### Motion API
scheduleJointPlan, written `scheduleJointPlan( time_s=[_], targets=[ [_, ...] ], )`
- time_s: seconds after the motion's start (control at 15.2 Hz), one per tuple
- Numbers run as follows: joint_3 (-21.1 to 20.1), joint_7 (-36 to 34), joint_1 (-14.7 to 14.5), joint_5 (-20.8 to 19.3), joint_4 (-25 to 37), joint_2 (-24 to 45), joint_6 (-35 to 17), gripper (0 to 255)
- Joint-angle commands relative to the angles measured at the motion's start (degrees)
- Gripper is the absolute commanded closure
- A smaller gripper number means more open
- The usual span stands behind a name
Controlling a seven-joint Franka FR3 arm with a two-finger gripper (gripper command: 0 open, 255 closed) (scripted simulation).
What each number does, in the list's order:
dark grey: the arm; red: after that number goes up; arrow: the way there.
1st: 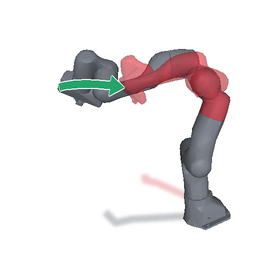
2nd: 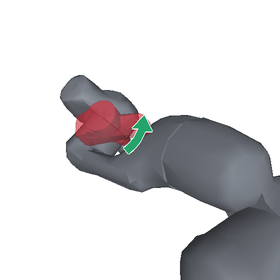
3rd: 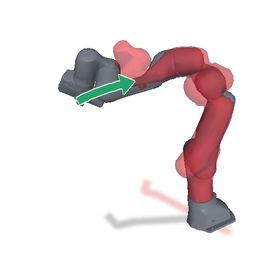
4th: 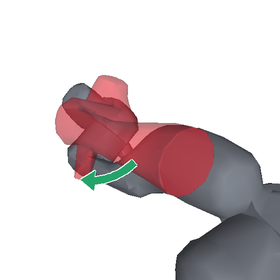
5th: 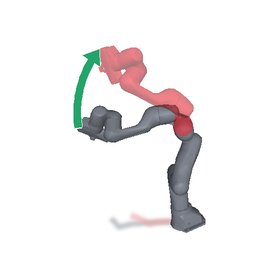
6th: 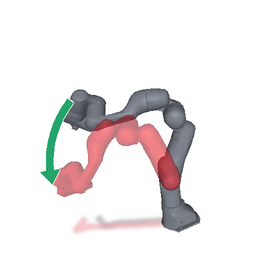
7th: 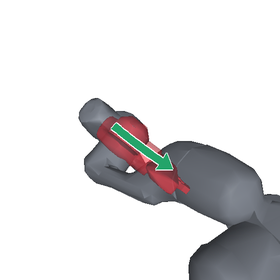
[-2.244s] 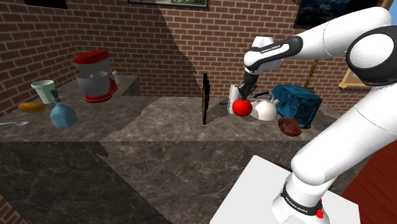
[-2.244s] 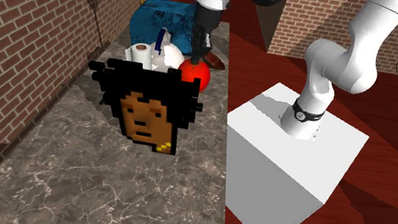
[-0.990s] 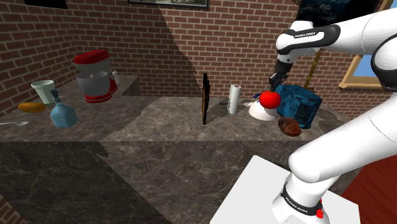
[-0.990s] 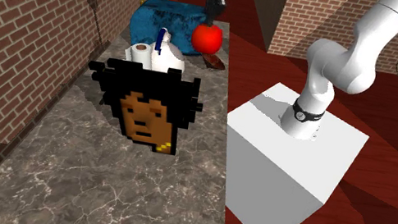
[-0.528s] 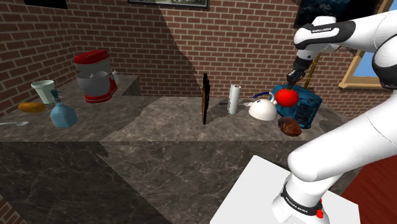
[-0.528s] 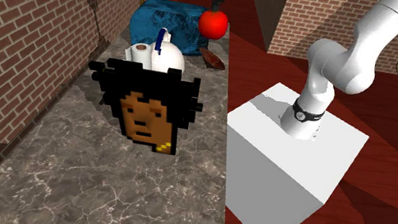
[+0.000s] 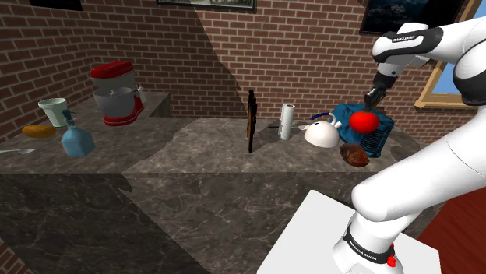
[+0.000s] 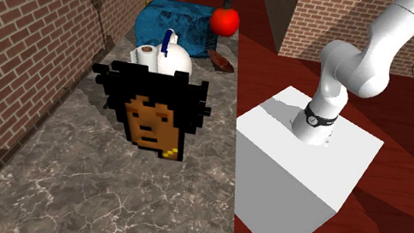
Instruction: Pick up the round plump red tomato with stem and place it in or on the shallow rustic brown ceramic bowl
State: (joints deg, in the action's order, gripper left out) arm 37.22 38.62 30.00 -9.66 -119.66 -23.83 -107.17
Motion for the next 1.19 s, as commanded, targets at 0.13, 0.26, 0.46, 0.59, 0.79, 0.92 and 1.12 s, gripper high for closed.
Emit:
scheduleJointPlan(
  time_s=[0.13,0.26,0.46,0.59,0.79,0.92,1.12],
  targets=[
    [0.6,0.2,0.2,-0.3,-2.9,0.0,-3.0,255],
    [0.9,0.3,0.3,-0.4,-4.4,0.1,-4.5,255],
    [1.4,0.5,0.3,-0.5,-6.5,0.4,-6.9,255],
    [1.7,0.6,0.4,-0.5,-7.8,0.6,-8.4,255],
    [2.3,0.8,0.3,-0.5,-9.7,1.1,-10.8,255],
    [2.7,1.0,0.3,-0.5,-10.9,1.5,-12.4,255],
    [3.4,1.4,0.2,-0.3,-12.6,2.3,-14.8,255]
  ],
)
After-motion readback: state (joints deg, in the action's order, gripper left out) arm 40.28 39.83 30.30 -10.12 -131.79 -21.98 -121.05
